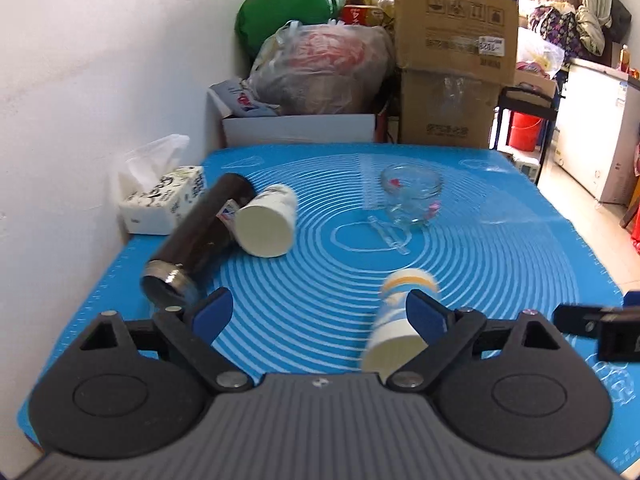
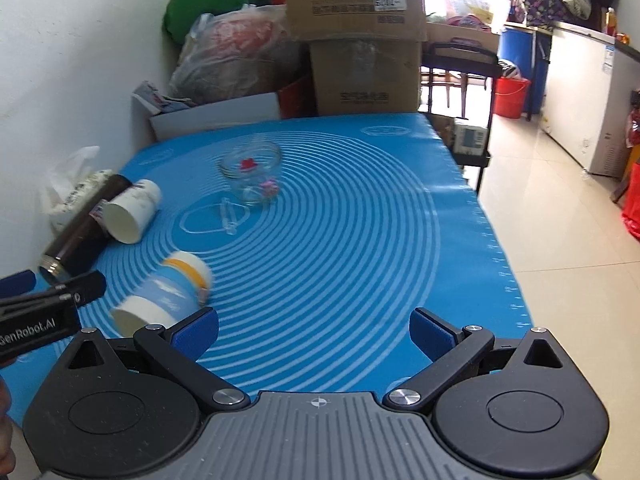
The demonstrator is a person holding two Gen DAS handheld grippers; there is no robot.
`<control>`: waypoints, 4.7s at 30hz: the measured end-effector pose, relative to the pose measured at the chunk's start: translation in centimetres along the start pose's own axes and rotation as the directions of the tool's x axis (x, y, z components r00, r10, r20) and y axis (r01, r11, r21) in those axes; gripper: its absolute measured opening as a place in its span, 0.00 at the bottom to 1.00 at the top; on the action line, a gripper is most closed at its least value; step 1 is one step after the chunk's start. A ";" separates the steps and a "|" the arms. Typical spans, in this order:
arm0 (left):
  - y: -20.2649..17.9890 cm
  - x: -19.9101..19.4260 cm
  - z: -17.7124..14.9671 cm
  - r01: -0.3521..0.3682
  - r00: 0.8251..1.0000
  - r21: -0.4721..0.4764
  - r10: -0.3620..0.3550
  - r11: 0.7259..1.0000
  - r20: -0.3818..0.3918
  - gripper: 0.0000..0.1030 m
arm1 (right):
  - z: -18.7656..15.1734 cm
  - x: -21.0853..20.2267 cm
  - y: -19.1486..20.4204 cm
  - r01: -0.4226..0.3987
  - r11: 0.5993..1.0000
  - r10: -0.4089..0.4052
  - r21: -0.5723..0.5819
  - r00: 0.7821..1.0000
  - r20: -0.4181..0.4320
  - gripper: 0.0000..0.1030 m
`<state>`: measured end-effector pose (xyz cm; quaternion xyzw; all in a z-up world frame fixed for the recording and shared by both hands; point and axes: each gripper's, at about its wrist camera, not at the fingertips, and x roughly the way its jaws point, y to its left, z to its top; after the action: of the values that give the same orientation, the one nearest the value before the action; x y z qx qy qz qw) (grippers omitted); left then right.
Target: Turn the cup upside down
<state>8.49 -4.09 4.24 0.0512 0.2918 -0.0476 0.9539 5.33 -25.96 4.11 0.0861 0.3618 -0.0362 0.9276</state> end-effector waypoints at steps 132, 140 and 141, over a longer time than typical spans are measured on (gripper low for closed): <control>0.3 -7.1 -10.0 0.106 0.993 0.030 -0.105 0.994 -0.048 0.93 | -12.4 -8.5 4.6 0.021 0.993 0.003 -0.118 0.981 0.194 1.00; 0.1 -7.1 -10.7 0.099 0.994 0.039 -0.097 0.994 -0.054 0.93 | -12.6 -8.5 4.2 -0.004 0.994 0.024 -0.106 0.982 0.187 1.00; 0.1 -7.2 -10.7 0.097 0.994 0.040 -0.095 0.994 -0.050 0.93 | -12.6 -8.5 4.2 -0.005 0.995 0.025 -0.104 0.982 0.185 1.00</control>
<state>-3.34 -2.24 -0.59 0.0584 0.3155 -0.0983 0.9420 -8.77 -19.46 1.26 0.0369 0.2741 -0.0183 0.9608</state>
